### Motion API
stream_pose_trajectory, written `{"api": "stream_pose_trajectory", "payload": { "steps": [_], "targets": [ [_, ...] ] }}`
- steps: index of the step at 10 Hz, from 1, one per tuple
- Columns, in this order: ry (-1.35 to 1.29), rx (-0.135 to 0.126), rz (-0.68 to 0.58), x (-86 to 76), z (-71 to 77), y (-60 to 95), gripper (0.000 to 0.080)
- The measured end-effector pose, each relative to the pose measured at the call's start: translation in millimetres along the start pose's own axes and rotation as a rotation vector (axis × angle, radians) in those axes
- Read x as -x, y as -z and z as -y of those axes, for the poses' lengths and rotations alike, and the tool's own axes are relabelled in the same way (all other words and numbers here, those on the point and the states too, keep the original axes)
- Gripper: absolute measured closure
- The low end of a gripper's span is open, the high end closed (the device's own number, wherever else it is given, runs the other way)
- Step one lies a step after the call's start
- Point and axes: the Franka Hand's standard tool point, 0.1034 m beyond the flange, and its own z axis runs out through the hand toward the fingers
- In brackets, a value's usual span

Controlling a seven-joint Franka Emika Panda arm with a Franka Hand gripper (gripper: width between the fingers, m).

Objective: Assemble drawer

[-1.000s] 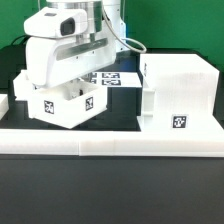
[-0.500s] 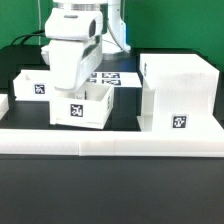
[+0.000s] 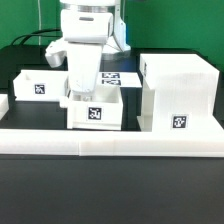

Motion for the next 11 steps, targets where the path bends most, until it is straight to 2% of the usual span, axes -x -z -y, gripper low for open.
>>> {"api": "stream_pose_trajectory", "payload": {
  "steps": [3, 7, 11],
  "targets": [
    [-0.038, -0.012, -0.008, -12.0, -10.6, -0.6, 0.0757],
    [-0.041, -0.016, -0.007, -10.9, -8.2, -3.7, 0.0757],
    [-0.010, -0.019, -0.023, -34.1, -8.0, -10.3, 0.0757]
  ]
}}
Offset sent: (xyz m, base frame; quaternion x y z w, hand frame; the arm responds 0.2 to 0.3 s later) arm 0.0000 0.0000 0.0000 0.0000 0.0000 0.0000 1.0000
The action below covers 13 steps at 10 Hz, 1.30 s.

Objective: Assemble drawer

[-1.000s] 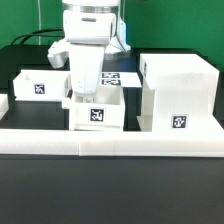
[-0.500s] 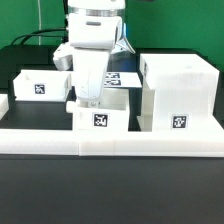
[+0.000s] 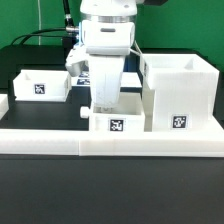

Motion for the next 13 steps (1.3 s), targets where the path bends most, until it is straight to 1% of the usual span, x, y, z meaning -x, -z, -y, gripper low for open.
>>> {"api": "stream_pose_trajectory", "payload": {
  "steps": [4, 5, 7, 8, 9, 10, 12, 13],
  "targets": [
    [0.000, -0.003, 0.000, 0.7, 1.5, -2.1, 0.0757],
    [0.018, -0.008, 0.004, -1.9, 5.1, -6.4, 0.0757],
    [0.057, -0.006, 0.022, -7.4, 5.1, -5.4, 0.0757],
    [0.057, -0.005, 0.027, -6.8, 5.0, -4.6, 0.0757],
    [0.058, -0.002, 0.029, -5.6, 4.3, -3.9, 0.0757],
    [0.054, 0.017, 0.026, -3.6, 1.7, -2.4, 0.0757],
    [0.054, 0.011, 0.026, -3.4, 3.2, -4.6, 0.0757],
    [0.053, 0.020, 0.025, -3.8, 2.5, -4.6, 0.0757]
  ]
}}
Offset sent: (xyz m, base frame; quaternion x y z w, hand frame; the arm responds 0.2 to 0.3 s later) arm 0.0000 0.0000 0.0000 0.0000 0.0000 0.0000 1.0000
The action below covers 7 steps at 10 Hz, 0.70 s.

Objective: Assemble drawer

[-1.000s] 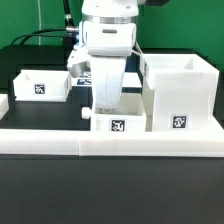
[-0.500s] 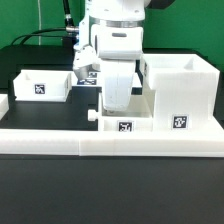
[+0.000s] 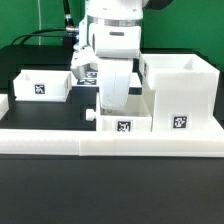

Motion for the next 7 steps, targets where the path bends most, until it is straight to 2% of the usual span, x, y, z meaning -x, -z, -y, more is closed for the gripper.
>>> {"api": "stream_pose_trajectory", "payload": {
  "steps": [1, 2, 5, 7],
  "targets": [
    [-0.002, 0.045, -0.008, -2.2, -0.8, -1.1, 0.0757],
    [-0.003, 0.033, -0.007, -1.4, 2.9, -2.9, 0.0757],
    [-0.006, 0.030, -0.006, -2.7, 3.3, -3.1, 0.0757],
    [-0.004, 0.014, -0.003, -4.3, 4.1, -3.1, 0.0757]
  ]
}}
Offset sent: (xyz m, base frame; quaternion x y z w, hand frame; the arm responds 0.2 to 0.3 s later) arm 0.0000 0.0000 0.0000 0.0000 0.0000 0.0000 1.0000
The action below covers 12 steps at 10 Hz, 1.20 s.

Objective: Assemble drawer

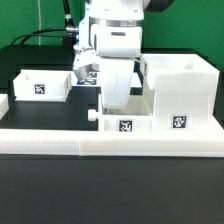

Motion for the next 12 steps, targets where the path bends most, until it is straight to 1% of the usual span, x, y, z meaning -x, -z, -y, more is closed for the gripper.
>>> {"api": "stream_pose_trajectory", "payload": {
  "steps": [1, 3, 6, 7, 8, 10, 12],
  "targets": [
    [0.012, -0.007, 0.004, -2.5, 0.4, 0.1, 0.0757],
    [0.048, -0.034, 0.022, -4.6, -1.4, 2.0, 0.0757],
    [0.045, -0.031, 0.021, -3.7, -1.8, 2.0, 0.0757],
    [0.026, -0.025, 0.019, -6.5, -2.8, 1.8, 0.0757],
    [-0.007, -0.016, 0.013, -13.3, -4.9, 0.8, 0.0757],
    [-0.071, -0.012, 0.012, -17.7, -7.7, 0.4, 0.0757],
    [-0.085, -0.014, 0.013, -17.3, -6.9, -0.2, 0.0757]
  ]
}}
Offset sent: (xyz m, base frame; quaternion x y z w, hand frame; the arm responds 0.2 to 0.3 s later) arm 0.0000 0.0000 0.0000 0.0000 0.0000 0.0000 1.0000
